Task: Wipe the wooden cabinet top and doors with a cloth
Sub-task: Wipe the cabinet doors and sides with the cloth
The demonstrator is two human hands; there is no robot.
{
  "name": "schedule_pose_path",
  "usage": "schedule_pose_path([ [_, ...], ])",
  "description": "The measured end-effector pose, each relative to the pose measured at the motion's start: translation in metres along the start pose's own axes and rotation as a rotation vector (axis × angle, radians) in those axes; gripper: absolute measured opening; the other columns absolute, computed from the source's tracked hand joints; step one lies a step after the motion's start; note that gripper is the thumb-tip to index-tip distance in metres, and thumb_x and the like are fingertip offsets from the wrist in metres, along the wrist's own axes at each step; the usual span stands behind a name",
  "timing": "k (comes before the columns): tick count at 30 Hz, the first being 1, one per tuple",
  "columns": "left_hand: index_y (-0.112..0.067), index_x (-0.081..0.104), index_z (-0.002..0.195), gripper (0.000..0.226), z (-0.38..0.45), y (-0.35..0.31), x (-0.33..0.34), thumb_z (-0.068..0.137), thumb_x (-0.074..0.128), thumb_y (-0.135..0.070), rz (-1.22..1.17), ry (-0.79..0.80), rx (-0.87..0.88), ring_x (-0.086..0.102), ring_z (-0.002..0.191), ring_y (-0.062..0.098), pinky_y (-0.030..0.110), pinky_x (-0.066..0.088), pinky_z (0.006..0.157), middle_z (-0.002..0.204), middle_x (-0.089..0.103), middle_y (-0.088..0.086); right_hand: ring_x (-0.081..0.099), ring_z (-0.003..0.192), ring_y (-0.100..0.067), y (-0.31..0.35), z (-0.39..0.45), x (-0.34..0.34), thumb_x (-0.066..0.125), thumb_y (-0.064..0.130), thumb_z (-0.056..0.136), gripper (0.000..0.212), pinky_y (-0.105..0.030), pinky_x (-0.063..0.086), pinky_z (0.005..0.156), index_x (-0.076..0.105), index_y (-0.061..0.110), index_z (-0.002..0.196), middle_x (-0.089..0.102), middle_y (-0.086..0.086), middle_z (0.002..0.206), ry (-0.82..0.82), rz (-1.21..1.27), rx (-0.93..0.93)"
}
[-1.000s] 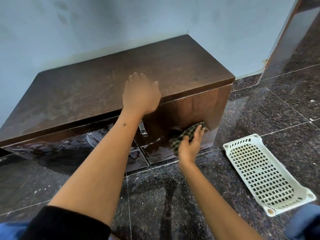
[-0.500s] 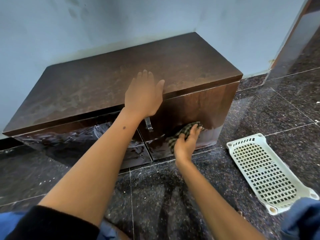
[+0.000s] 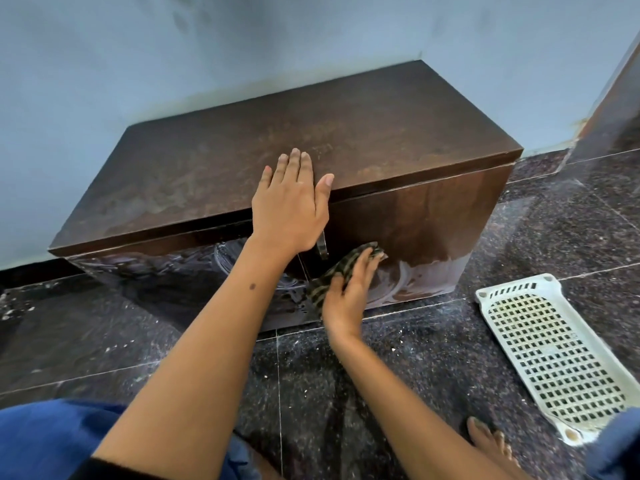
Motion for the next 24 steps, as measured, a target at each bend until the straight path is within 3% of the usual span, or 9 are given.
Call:
schedule_pose_path([
  [3, -0.006, 0.018, 0.150, 0.063, -0.004, 0.001, -0.001, 0.101, 0.010, -0.044, -0.012, -0.005, -0.009, 0.012, 0.146, 0.022, 0.038, 0.009, 0.119, 0.158, 0.017, 0.010, -0.006, 0.136, 0.004, -0.005, -0.008, 0.002, 0.039, 0.001, 0.098, 0.068, -0.014, 0.008, 0.109, 0.002, 0.025, 0.150, -0.019, 0.013, 0.154, 0.067, 0.017, -0.003],
  [7, -0.006, 0.016, 0.151, 0.061, -0.009, 0.006, 0.001, 0.101, 0.011, -0.042, -0.038, -0.010, -0.042, 0.010, 0.146, 0.021, 0.036, 0.006, 0.119, 0.158, 0.014, 0.009, -0.005, 0.144, -0.009, -0.008, 0.006, -0.012, 0.038, 0.002, 0.098, 0.065, -0.012, 0.003, 0.106, 0.005, 0.019, 0.151, -0.015, 0.006, 0.157, -0.035, -0.015, 0.115],
  [11, -0.006, 0.018, 0.150, 0.059, -0.008, 0.004, 0.001, 0.102, 0.013, -0.040, -0.063, -0.032, -0.054, 0.010, 0.146, 0.021, 0.037, 0.007, 0.119, 0.158, 0.015, 0.009, -0.006, 0.138, 0.003, 0.003, -0.012, 0.005, 0.039, -0.004, 0.095, 0.070, 0.004, -0.002, 0.101, 0.006, 0.021, 0.151, -0.016, 0.010, 0.155, 0.056, -0.041, -0.125],
  [13, -0.007, 0.019, 0.150, 0.058, -0.011, 0.006, 0.002, 0.102, 0.014, -0.039, -0.063, -0.057, -0.031, 0.012, 0.146, 0.021, 0.037, 0.008, 0.119, 0.158, 0.018, 0.009, -0.008, 0.139, 0.003, -0.002, -0.020, 0.011, 0.039, -0.005, 0.094, 0.070, 0.004, -0.001, 0.102, 0.006, 0.021, 0.151, -0.017, 0.010, 0.155, 0.127, -0.035, -0.146],
  [17, -0.010, 0.024, 0.149, 0.054, -0.028, 0.019, 0.009, 0.102, 0.021, -0.037, -0.019, -0.176, 0.043, 0.016, 0.145, 0.024, 0.037, 0.010, 0.118, 0.156, 0.022, 0.009, -0.005, 0.143, -0.006, -0.014, -0.006, -0.005, 0.041, -0.002, 0.096, 0.069, -0.004, 0.000, 0.105, 0.006, 0.019, 0.151, -0.016, 0.006, 0.157, 0.030, -0.087, -0.008],
  [20, -0.010, 0.018, 0.150, 0.057, -0.040, 0.030, 0.022, 0.100, 0.025, -0.035, 0.048, -0.294, 0.061, 0.008, 0.146, 0.029, 0.042, 0.006, 0.119, 0.158, 0.014, 0.014, -0.003, 0.136, 0.003, -0.007, 0.004, -0.011, 0.041, 0.000, 0.097, 0.067, 0.010, -0.002, 0.094, 0.006, 0.016, 0.151, -0.015, 0.004, 0.157, -0.062, -0.111, -0.102],
  [24, 0.001, 0.005, 0.148, 0.066, -0.052, 0.039, 0.043, 0.099, 0.033, -0.032, 0.101, -0.445, 0.063, 0.006, 0.145, 0.035, 0.045, 0.005, 0.119, 0.156, 0.009, 0.024, -0.005, 0.138, 0.002, -0.008, 0.001, -0.007, 0.039, -0.002, 0.096, 0.069, 0.005, 0.004, 0.101, 0.003, 0.019, 0.151, -0.018, 0.008, 0.156, -0.034, -0.149, -0.215],
])
Point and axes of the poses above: each hand's wrist, its own z-axis towards the middle knuckle, its own x-axis out of the palm, y = z × x, the point moved 2 cm from there along z, towards the middle knuckle
